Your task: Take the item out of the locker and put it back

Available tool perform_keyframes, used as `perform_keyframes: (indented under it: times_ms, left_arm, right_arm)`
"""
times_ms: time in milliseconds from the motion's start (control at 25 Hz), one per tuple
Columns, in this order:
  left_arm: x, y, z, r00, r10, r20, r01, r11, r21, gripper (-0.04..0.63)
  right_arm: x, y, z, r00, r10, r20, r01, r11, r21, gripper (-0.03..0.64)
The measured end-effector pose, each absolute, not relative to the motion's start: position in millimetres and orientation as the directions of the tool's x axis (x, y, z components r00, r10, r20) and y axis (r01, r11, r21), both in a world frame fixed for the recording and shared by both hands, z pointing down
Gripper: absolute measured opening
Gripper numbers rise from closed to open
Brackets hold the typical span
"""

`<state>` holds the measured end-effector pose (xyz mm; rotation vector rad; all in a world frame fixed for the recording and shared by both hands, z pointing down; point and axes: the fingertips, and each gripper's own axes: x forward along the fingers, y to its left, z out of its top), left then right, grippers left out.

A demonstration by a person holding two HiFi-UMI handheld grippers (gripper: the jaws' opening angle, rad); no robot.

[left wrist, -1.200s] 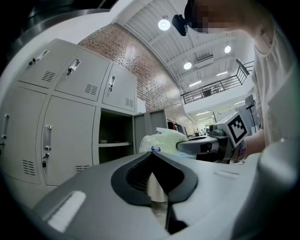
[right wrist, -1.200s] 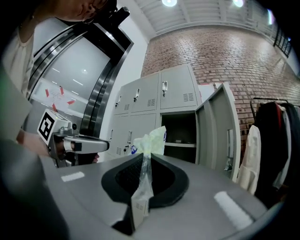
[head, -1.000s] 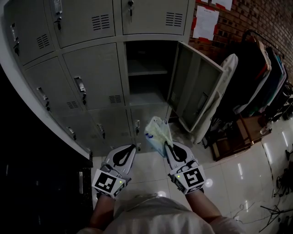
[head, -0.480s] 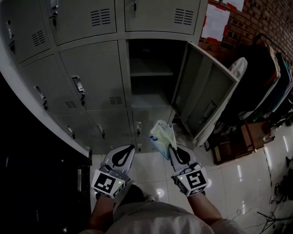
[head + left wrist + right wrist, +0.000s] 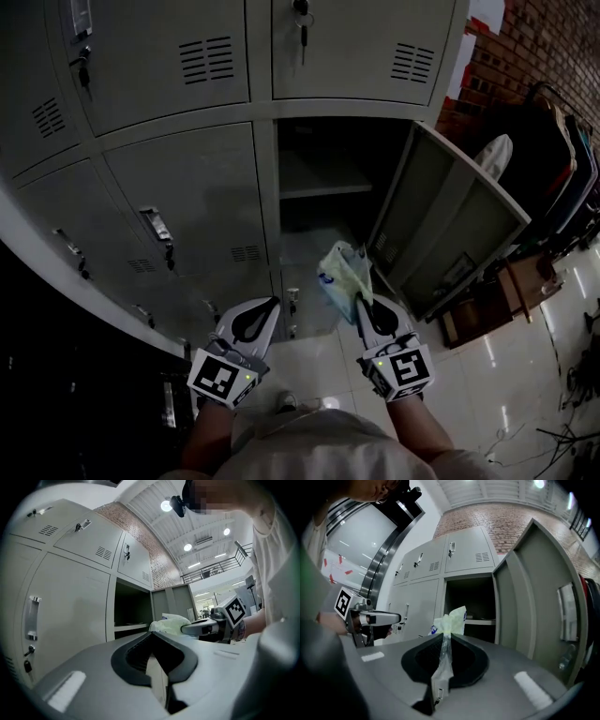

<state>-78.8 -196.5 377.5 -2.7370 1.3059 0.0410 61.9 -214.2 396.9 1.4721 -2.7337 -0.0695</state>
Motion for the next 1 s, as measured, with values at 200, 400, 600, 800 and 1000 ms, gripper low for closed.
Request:
perform_keyframes:
  times_ms: [200, 400, 600, 800, 1000]
  left_arm:
    - [-95, -230, 373, 0.654, -0.753, -0.077, -0.757, -0.649, -0.077, 0.002]
    - [-98, -254, 371, 0.657, -0.749, -0.092, -0.754, -0.654, -0.06, 0.002]
    - [-88, -265, 366, 0.665, -0.739, -0.105, -0.746, -0.662, -0.065, 0.002]
    - [-83, -273, 373, 0.668, -0.739, -0.088, -0.744, -0.666, -0.063, 0.002]
    - [-85, -276, 376, 0.662, -0.745, -0.081, -0.749, -0.661, -0.05, 0.002]
  right_arm:
    - [38, -240, 394, -0.548, -0.837, 0.013, -0.834, 0.547, 0.071, 0.009]
    - [28, -257, 394, -0.536, -0.844, 0.015, -0.843, 0.536, 0.049, 0.009]
    - [21, -284, 375, -0.538, -0.843, -0.002, -0.842, 0.537, 0.042, 0.009]
    - [21, -350, 333, -0.532, -0.846, -0.041, -0.847, 0.531, 0.042, 0.011]
    - [34, -416, 296, -0.458, -0.887, -0.061, -0.883, 0.446, 0.149, 0.011]
